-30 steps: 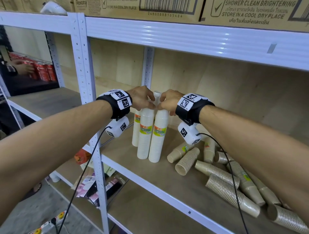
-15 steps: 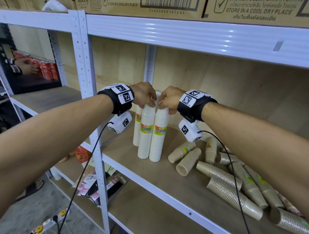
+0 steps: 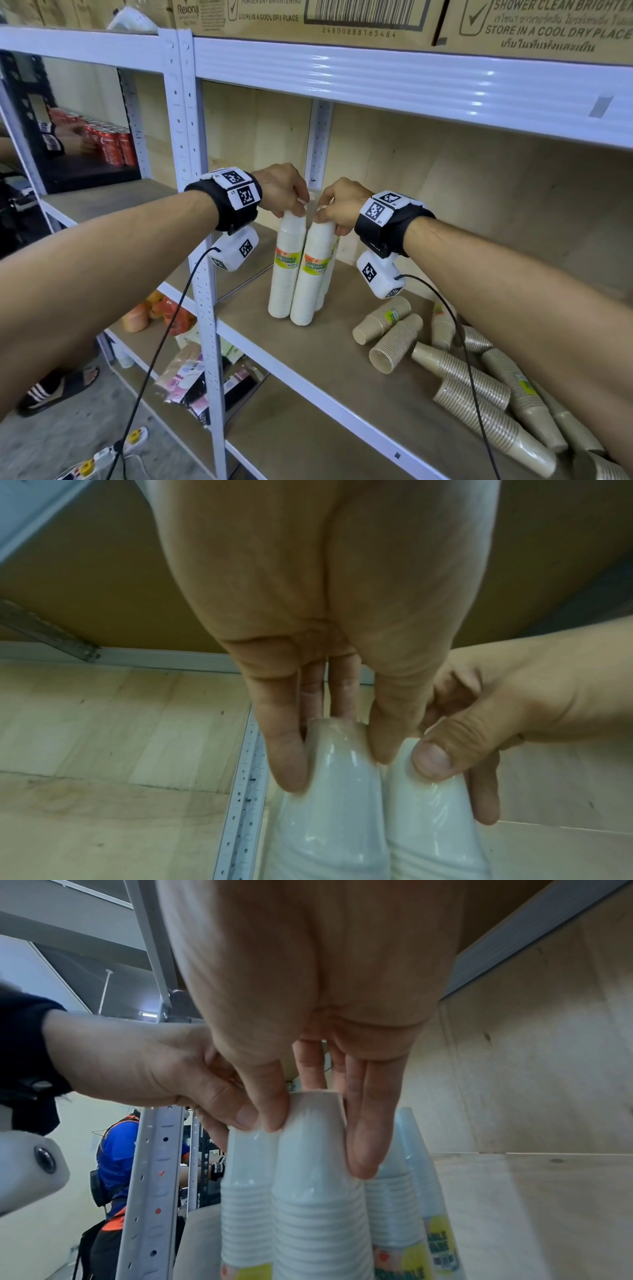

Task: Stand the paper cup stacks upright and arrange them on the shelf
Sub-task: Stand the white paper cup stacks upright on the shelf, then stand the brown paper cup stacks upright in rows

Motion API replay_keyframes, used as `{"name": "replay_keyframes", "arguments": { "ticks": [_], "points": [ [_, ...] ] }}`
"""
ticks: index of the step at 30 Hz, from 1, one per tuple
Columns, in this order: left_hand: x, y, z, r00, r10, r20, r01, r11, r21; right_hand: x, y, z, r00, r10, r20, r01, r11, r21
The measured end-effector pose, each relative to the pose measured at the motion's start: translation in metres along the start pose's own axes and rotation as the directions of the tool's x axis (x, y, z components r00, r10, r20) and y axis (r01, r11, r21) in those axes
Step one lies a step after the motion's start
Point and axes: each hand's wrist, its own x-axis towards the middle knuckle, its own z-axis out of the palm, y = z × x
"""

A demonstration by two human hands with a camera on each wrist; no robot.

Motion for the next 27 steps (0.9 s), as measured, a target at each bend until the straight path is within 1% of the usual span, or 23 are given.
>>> {"name": "replay_keyframes", "arguments": {
  "ticks": [8, 16, 19, 23, 27],
  "points": [
    [-0.003, -0.014, 0.002, 1.000, -0.027, -0.008, 0.027, 1.000, -0.014, 0.010, -0.007, 0.010, 0.998, -0.055, 0.007, 0.055, 0.998, -0.026],
    [-0.003, -0.017, 0.001, 0.999, -0.012, -0.053, 0.010, 0.999, -0.042, 0.014, -0.005, 0.009, 0.997, -0.054, -0.063, 0.054, 0.998, -0.013],
    [-0.005, -0.012, -0.004, 0.998, 0.003, -0.068, -0.004, 1.000, -0.007, 0.014, -0.003, 0.004, 0.995, -0.055, -0.079, 0.054, 0.998, -0.011],
    [-0.009, 0.001, -0.015, 0.989, 0.048, -0.137, -0.034, 0.994, 0.103, 0.012, 0.003, -0.006, 0.995, -0.057, -0.086, 0.057, 0.998, -0.008],
    [-0.006, 0.022, -0.026, 0.974, 0.108, -0.197, -0.085, 0.989, 0.122, 0.006, 0.015, -0.021, 0.996, -0.043, -0.083, 0.040, 0.998, -0.040]
  ]
}}
